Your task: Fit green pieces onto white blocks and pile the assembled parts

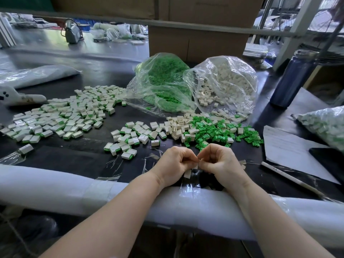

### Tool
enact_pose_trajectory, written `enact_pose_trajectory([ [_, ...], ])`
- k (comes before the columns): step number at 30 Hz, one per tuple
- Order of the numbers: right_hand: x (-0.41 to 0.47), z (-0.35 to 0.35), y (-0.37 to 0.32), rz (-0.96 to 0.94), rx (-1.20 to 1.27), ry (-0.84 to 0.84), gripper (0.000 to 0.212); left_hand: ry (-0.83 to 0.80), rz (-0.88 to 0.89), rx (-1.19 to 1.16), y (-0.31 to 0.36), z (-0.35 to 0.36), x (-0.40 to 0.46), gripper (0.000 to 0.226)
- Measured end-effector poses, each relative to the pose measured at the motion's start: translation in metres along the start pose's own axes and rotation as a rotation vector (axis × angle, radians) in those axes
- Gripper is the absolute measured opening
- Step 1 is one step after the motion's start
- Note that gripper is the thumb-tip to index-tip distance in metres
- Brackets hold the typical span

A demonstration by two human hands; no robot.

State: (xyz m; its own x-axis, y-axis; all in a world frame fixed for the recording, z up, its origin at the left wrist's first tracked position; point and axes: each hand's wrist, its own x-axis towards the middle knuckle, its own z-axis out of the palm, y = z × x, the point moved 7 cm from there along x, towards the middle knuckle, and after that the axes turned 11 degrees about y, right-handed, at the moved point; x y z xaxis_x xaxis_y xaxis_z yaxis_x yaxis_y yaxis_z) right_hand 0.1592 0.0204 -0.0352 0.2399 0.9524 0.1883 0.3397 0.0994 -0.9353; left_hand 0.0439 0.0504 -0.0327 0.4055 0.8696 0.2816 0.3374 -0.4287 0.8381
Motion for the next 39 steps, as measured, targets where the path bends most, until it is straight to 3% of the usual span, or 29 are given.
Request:
enact_pose_trajectory([
  [10, 0.004, -0.009, 0.006, 0.068, 0.141, 0.155, 0.014, 0.11, -0.032, -0.073, -0.007, -0.002, 0.002, 0.021],
  [14, 0.003, -0.01, 0.007, 0.099, 0.235, 0.162, 0.012, 0.132, -0.048, -0.054, -0.009, -0.004, 0.003, 0.013],
  [25, 0.004, -0.004, 0.011, 0.096, 0.036, 0.123, 0.019, 0.067, -0.071, -0.02, -0.01, -0.004, 0.003, 0.019],
  [33, 0.002, -0.002, 0.005, 0.051, -0.105, 0.061, 0.02, 0.033, 0.033, 0.149, -0.005, 0.0, 0.002, 0.02],
  [39, 0.001, -0.004, 0.004, 0.068, 0.109, 0.106, 0.015, 0.093, -0.08, -0.022, -0.005, -0.006, 0.002, 0.019],
])
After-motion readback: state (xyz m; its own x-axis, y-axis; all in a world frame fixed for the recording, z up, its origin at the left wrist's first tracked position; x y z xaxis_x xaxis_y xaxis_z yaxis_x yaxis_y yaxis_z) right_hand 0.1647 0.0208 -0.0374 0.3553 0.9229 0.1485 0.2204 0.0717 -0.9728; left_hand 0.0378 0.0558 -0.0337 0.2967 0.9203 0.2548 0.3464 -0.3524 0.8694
